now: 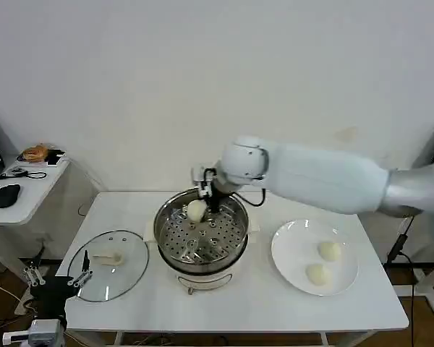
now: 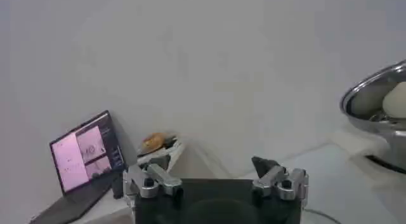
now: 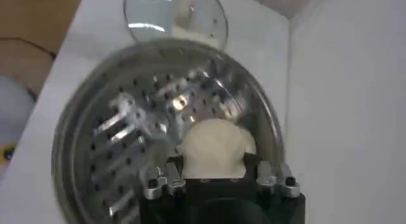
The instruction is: Take steamed baozi put them in steamer then cover it.
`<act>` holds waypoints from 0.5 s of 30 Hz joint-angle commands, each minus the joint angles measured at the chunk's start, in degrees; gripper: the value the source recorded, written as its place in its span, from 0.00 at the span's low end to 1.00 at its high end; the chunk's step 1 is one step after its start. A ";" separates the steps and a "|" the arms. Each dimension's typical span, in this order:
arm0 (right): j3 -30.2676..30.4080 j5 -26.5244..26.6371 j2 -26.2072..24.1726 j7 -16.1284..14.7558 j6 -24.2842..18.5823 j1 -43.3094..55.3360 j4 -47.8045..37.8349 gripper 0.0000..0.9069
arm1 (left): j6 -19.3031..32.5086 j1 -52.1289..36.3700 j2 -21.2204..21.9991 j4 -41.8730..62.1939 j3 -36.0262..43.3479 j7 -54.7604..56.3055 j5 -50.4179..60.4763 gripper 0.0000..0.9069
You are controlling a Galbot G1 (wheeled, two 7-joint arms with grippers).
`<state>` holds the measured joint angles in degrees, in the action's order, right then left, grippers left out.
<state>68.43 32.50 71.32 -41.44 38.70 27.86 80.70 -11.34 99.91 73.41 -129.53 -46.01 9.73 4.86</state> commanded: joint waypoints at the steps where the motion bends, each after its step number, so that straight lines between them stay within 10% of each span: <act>1: 0.79 2.95 7.67 1.66 2.36 -3.28 -5.61 0.71 | 0.01 -0.04 -0.14 0.06 -0.25 -0.02 -0.10 1.00; 15: 0.71 0.23 10.16 3.12 2.88 -6.29 -10.06 0.71 | 0.29 -0.17 -0.40 0.50 -0.33 -0.01 -0.33 1.00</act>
<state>68.97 32.74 79.16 -38.80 40.98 22.87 72.84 -11.05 99.75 73.02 -128.97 -46.34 9.71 4.52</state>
